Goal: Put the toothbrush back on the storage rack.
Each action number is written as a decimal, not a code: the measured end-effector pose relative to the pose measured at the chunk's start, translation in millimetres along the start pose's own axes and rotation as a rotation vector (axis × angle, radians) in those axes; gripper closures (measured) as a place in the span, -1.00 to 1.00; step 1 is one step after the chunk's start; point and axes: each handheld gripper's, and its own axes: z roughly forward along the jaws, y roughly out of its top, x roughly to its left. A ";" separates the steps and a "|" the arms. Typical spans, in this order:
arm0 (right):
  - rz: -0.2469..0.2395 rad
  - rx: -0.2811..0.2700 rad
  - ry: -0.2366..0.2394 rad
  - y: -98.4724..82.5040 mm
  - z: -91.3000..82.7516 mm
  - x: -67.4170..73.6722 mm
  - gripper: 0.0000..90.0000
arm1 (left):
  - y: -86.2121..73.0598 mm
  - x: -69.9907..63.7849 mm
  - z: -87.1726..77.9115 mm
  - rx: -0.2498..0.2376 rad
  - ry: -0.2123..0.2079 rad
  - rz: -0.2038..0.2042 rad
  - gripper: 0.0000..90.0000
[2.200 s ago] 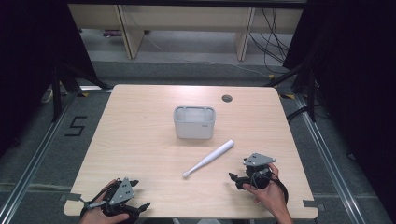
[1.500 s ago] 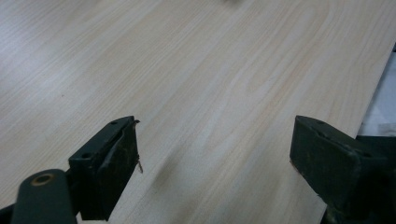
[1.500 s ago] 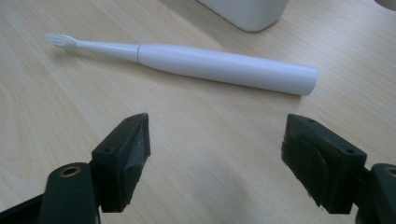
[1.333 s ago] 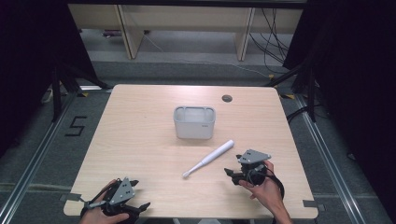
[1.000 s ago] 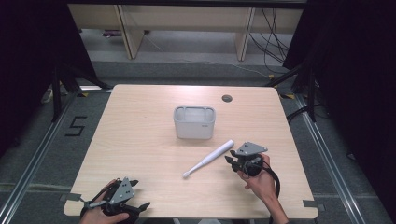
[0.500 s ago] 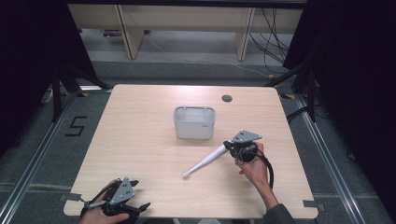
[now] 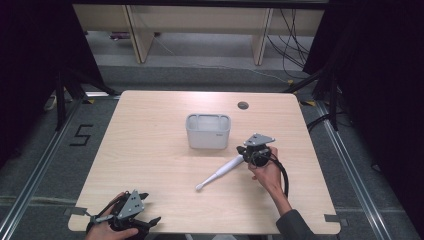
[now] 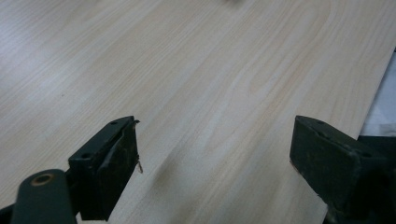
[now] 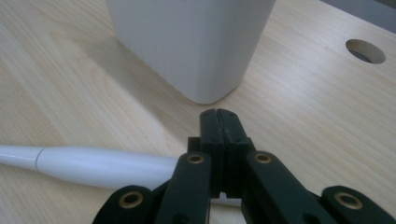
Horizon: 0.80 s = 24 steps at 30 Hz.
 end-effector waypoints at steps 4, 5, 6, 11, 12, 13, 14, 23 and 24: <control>-0.009 0.030 0.008 0.7 9.6 0.0 1.00 | -0.1 0.2 0.2 0.000 0.000 -0.002 -0.67; -0.007 0.034 0.010 0.7 11.6 0.2 1.00 | 0.0 -0.1 0.2 -0.001 0.000 -0.001 -0.67; 0.010 0.045 0.007 0.8 12.6 0.8 1.00 | 0.2 -0.6 0.2 0.000 0.000 -0.003 -0.67; -0.009 0.064 0.012 1.4 18.9 -1.1 1.00 | 0.0 0.0 0.4 0.000 0.000 -0.002 -0.67; 0.002 0.077 0.010 1.3 19.5 -0.8 1.00 | 0.3 -0.7 0.3 0.000 -0.001 -0.003 -0.67; 0.007 0.084 0.012 1.3 21.0 -1.2 1.00 | 0.1 -0.8 0.5 -0.001 -0.001 0.000 -0.67; 0.015 0.092 0.013 1.2 21.7 -1.4 1.00 | 0.1 -0.6 0.5 0.000 -0.001 -0.001 -0.67; 0.037 0.116 0.009 -2.0 26.1 -4.8 1.00 | 0.6 -0.6 -0.3 -0.006 -0.005 -0.003 -0.67; 0.039 0.117 0.009 -2.1 25.9 -4.9 1.00 | 0.7 -1.0 -0.4 -0.006 -0.007 -0.003 -0.67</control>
